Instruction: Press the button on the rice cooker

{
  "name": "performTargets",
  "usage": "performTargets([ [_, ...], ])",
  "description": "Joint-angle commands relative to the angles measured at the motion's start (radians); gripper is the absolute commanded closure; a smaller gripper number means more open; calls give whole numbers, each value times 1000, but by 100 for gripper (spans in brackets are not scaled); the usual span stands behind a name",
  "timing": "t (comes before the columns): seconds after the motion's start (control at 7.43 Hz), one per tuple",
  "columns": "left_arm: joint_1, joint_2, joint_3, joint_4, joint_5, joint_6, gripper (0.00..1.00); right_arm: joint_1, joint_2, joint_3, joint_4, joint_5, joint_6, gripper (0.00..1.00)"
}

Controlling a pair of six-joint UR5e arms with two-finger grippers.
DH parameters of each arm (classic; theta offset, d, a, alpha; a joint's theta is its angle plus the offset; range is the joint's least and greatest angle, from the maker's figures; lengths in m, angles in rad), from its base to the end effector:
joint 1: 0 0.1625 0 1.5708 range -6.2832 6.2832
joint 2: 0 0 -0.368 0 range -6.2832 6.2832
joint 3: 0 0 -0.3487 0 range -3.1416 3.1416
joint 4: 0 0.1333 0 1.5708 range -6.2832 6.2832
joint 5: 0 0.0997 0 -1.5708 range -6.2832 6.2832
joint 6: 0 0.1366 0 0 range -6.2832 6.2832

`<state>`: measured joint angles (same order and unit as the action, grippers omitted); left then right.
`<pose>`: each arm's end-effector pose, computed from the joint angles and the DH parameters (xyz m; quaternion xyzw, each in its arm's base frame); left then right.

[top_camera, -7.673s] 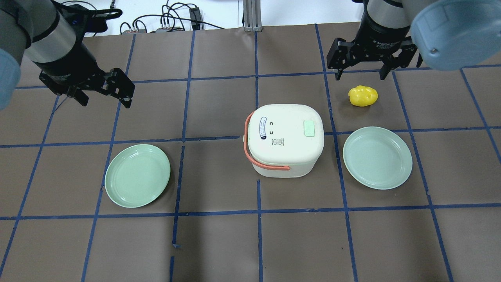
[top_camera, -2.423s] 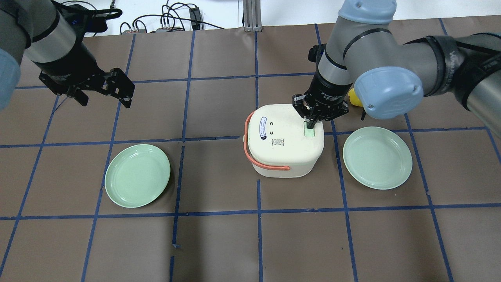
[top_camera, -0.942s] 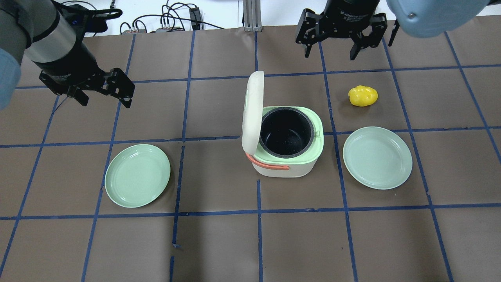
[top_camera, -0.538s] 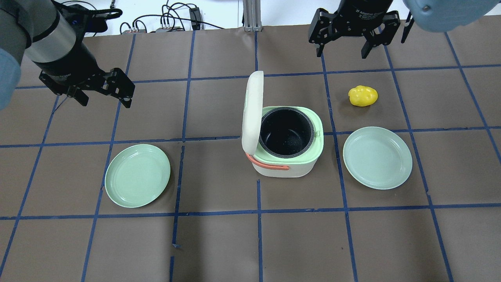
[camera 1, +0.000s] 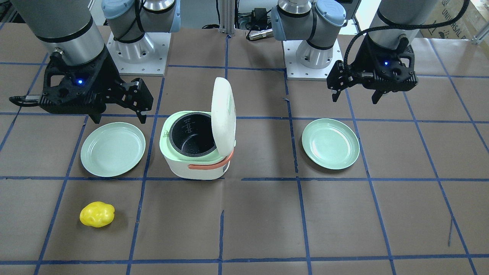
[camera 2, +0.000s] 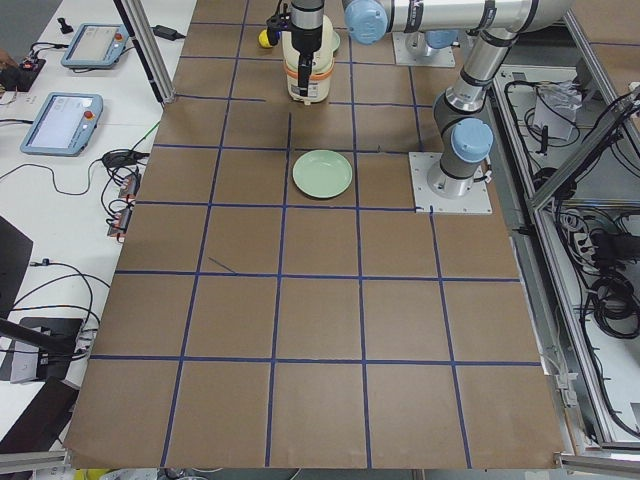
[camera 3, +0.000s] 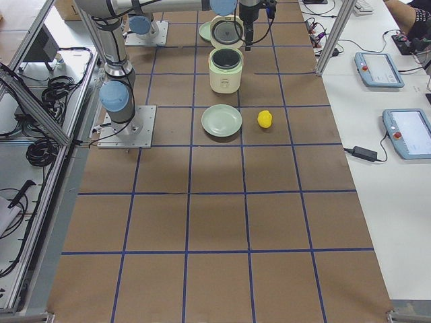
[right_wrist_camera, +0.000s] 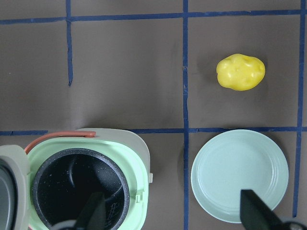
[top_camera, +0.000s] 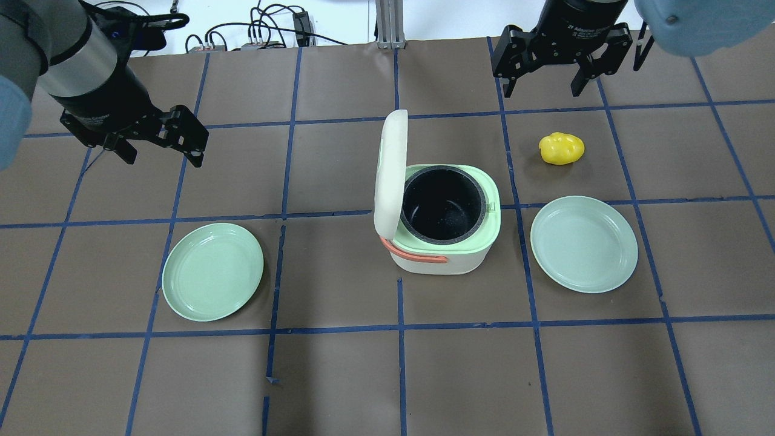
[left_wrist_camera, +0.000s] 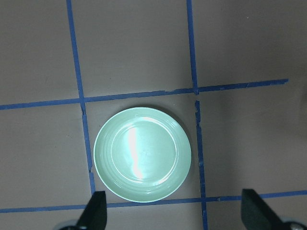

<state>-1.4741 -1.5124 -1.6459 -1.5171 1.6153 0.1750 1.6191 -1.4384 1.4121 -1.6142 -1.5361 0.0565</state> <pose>-0.0849 -0.4421 0.3914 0.0387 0.9988 -0.0153 0.0245 0.1623 -0.4989 0.4072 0.0035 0.9992 -0.0339 0.0191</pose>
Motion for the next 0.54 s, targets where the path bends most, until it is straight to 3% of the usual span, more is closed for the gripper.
performTargets([
  [0.0, 0, 0, 0, 0, 0, 0, 0, -1, 0, 1, 0, -1, -1, 0],
  [0.4, 0, 1, 0, 0, 0, 1, 0, -1, -2, 10, 0, 1, -1, 0],
])
